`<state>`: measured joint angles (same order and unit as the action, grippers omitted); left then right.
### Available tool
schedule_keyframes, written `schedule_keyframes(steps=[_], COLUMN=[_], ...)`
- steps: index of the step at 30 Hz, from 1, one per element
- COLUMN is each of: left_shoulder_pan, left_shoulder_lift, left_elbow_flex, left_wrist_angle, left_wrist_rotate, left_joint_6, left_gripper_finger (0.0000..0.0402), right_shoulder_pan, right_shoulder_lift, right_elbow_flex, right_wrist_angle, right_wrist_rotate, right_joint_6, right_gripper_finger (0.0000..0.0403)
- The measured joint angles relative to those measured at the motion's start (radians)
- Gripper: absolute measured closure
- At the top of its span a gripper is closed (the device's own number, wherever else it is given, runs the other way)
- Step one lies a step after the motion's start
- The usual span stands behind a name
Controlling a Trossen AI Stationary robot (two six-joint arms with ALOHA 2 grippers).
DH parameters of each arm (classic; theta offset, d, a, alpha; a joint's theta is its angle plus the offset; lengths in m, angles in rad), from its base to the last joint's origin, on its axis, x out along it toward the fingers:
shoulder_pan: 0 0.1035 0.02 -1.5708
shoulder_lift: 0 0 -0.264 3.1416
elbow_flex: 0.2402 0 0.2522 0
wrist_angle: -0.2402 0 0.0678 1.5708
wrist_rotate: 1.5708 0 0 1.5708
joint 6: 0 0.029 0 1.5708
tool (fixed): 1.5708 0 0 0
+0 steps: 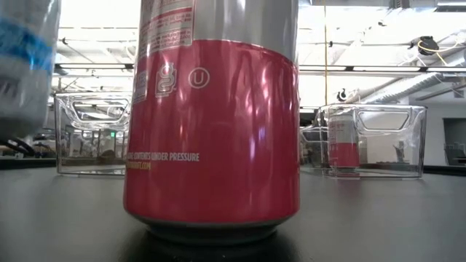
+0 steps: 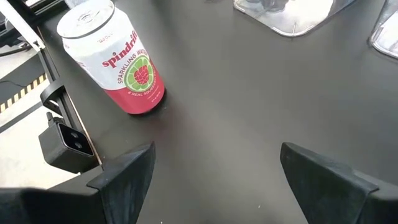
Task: Sort soda cans
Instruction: Put the left white/blue soda can into the middle transparent bin
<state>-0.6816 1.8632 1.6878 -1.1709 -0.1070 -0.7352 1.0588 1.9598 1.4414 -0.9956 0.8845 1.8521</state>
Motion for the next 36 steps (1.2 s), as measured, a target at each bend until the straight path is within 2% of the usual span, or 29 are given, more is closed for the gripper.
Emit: schedule_keyframes(steps=[8, 12, 15, 22, 29, 36], left_shoulder_pan=[0.086, 0.174, 0.257, 0.48, 0.649, 0.781], left_shoulder_lift=[-0.143, -0.202, -0.226, -0.235, -0.236, -0.172], left_elbow_flex=[0.0, 0.0, 0.0, 0.017, 0.12, 0.147], left_wrist_angle=[-0.057, -0.052, -0.051, -0.055, -0.047, -0.053], left_wrist_rotate=[-0.031, -0.053, -0.05, 0.064, 0.07, 0.073], left_joint_6=[-0.116, -0.149, -0.116, 0.126, 0.45, 0.732], left_gripper_finger=[0.0117, 0.0117, 0.0117, 0.0117, 0.0117, 0.0117], right_shoulder_pan=[0.0, 0.0, 0.0, 0.0, -0.012, -0.051], right_shoulder_lift=[0.0, 0.0, 0.0, 0.0, 0.0, 0.0], right_elbow_flex=[0.0, 0.0, 0.0, 0.0, 0.0, 0.0], right_wrist_angle=[0.034, 0.037, 0.041, 0.047, 0.049, 0.049], right_wrist_rotate=[0.0, 0.0, -0.001, 0.0, 0.0, 0.004], right_joint_6=[-0.032, -0.035, -0.04, -0.029, 0.048, 0.098], right_gripper_finger=[0.0064, 0.0064, 0.0064, 0.0064, 0.0064, 0.0064])
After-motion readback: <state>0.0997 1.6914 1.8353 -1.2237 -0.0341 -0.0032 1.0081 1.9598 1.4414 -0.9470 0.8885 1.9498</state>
